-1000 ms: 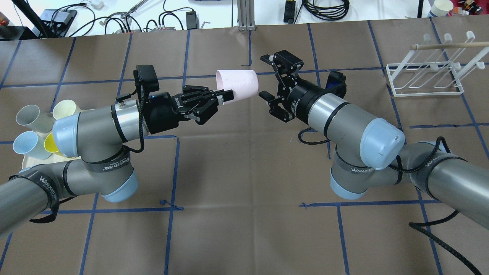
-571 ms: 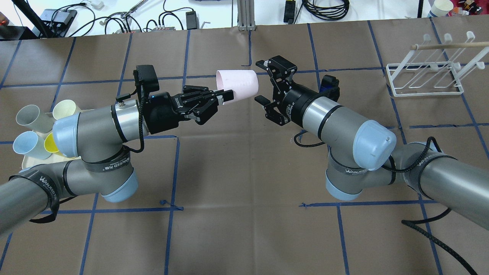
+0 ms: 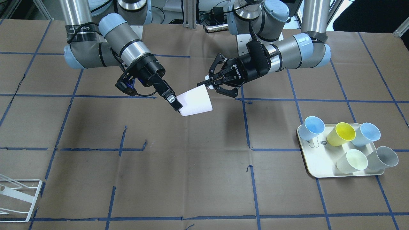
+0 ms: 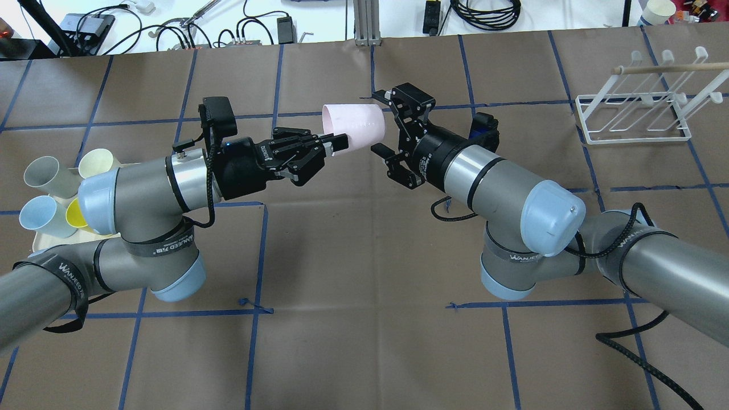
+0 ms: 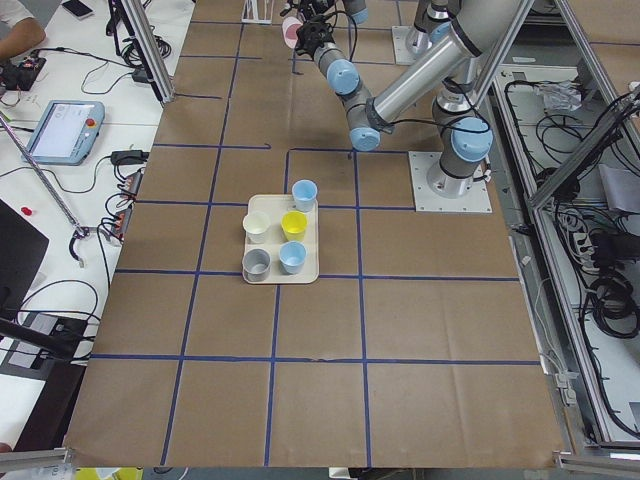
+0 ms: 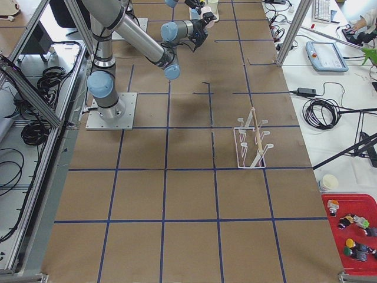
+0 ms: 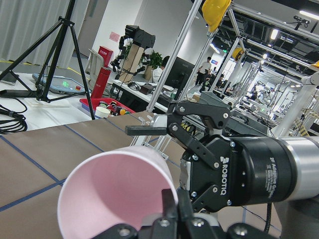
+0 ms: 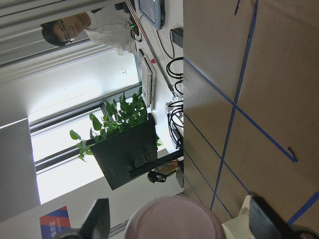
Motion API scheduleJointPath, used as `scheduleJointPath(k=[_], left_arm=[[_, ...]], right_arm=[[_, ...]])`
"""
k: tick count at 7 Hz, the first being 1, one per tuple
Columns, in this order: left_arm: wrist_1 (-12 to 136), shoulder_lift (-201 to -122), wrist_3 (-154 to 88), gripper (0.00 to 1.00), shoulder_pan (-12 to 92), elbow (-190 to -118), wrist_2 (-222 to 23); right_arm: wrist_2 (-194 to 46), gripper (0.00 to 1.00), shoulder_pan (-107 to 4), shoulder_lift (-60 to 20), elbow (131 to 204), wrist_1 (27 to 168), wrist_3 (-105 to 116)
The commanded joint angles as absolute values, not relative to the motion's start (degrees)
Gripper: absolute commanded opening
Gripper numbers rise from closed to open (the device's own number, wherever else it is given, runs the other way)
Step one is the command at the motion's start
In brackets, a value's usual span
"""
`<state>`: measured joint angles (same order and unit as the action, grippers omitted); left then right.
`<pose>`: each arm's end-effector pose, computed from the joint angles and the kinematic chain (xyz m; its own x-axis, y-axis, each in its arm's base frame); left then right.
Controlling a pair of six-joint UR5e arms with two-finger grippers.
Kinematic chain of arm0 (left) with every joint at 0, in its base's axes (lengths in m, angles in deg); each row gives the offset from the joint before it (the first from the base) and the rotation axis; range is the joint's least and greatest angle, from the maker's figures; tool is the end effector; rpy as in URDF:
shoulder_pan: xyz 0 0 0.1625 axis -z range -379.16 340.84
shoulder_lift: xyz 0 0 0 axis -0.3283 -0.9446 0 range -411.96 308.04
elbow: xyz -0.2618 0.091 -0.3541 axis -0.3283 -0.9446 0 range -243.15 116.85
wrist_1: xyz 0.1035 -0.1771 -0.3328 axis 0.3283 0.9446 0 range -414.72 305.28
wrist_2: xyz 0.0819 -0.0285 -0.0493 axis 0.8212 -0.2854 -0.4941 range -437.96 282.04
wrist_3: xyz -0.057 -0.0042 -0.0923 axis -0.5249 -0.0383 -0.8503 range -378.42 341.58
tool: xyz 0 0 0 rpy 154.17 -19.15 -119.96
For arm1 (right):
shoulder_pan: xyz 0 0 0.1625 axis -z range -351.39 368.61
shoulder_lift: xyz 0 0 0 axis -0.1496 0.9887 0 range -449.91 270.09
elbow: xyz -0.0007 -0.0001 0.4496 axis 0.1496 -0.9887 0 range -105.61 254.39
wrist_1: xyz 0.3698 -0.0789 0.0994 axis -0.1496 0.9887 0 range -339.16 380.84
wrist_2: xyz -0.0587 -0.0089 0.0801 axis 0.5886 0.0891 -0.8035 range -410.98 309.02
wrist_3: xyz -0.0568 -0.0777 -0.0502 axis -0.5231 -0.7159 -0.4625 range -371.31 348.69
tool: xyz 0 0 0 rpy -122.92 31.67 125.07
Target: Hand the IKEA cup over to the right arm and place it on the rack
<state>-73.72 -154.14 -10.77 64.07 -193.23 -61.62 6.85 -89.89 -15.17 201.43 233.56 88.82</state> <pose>-0.1887 -0.4253 0.3780 -0.3793 0.8293 0.4103 -0.0142 0.4382 -0.8988 0.2574 -0.4298 0.3686 0.0855 0.4354 -0.8962 0.7599 0.5533 0.3413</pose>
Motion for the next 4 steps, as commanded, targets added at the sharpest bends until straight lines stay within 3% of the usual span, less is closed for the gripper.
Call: scheduleJointPath(k=[1, 4], left_arm=[[-73.70, -154.08, -10.77, 0.00, 64.15, -193.23, -61.62], [-73.79, -154.09, -11.12, 0.00, 64.15, -193.23, -61.62]], right_arm=[[6.94, 0.97, -90.70, -15.11, 200.26, 233.44, 89.84], [6.94, 0.97, -91.76, -15.64, 200.08, 233.27, 90.20]])
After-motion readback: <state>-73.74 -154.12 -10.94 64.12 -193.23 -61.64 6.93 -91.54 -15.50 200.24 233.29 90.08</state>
